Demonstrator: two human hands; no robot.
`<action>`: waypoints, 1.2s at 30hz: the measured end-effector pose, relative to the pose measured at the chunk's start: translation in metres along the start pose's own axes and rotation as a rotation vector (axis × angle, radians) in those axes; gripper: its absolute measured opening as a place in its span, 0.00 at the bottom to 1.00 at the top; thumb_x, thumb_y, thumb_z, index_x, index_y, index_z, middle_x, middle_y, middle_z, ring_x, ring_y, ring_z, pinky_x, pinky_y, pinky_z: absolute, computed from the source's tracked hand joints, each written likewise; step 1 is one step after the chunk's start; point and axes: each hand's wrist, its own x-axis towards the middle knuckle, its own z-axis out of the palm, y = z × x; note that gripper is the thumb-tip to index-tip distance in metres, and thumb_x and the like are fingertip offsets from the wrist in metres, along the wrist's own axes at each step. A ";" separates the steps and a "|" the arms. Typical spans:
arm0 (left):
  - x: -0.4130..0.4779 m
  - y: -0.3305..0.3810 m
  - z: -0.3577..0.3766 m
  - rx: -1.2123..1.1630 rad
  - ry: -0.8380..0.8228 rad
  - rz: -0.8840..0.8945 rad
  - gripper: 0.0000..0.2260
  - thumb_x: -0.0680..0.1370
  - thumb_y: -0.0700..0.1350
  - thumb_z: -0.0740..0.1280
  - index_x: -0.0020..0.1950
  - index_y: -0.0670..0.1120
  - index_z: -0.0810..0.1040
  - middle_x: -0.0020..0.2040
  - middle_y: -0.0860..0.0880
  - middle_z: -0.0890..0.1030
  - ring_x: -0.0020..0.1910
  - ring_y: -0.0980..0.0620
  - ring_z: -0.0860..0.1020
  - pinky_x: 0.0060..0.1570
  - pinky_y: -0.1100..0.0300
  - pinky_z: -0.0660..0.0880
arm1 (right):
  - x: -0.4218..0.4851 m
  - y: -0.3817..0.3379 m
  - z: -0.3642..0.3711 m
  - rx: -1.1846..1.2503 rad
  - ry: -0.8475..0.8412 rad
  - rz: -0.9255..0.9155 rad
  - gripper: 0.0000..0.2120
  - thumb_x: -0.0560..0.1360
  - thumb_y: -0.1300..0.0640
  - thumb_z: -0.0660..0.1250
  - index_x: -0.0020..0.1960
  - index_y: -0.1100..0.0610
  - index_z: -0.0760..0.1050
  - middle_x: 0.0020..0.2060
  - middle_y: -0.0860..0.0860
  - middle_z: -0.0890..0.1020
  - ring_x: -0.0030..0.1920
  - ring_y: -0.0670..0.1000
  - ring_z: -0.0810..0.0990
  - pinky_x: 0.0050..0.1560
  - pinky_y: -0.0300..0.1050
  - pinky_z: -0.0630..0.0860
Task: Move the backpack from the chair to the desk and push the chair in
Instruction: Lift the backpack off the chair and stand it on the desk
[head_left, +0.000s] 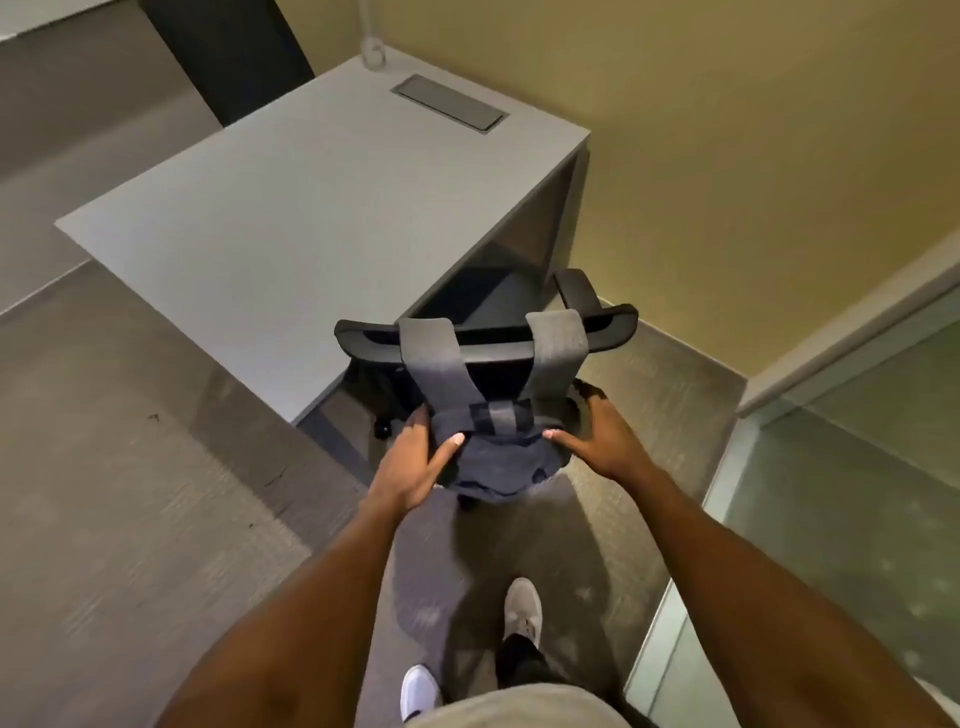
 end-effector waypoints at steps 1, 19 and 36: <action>0.007 -0.001 0.001 0.003 0.000 0.005 0.31 0.82 0.62 0.65 0.80 0.48 0.63 0.76 0.45 0.76 0.72 0.43 0.77 0.73 0.42 0.74 | 0.006 0.004 0.000 0.040 -0.022 0.000 0.39 0.74 0.43 0.78 0.77 0.59 0.68 0.72 0.58 0.76 0.70 0.60 0.76 0.70 0.59 0.76; 0.039 0.009 0.009 -0.149 0.040 -0.203 0.18 0.79 0.45 0.75 0.64 0.37 0.81 0.64 0.39 0.85 0.63 0.41 0.84 0.67 0.46 0.79 | 0.040 0.025 0.000 0.182 -0.182 -0.001 0.19 0.77 0.61 0.77 0.66 0.64 0.81 0.61 0.58 0.86 0.63 0.57 0.83 0.66 0.53 0.79; 0.022 0.016 0.002 -0.007 0.224 -0.080 0.20 0.77 0.41 0.78 0.28 0.47 0.74 0.26 0.52 0.75 0.24 0.59 0.71 0.24 0.63 0.68 | 0.049 0.011 -0.032 0.040 -0.175 -0.017 0.08 0.74 0.67 0.74 0.39 0.69 0.78 0.35 0.62 0.77 0.41 0.51 0.72 0.40 0.49 0.66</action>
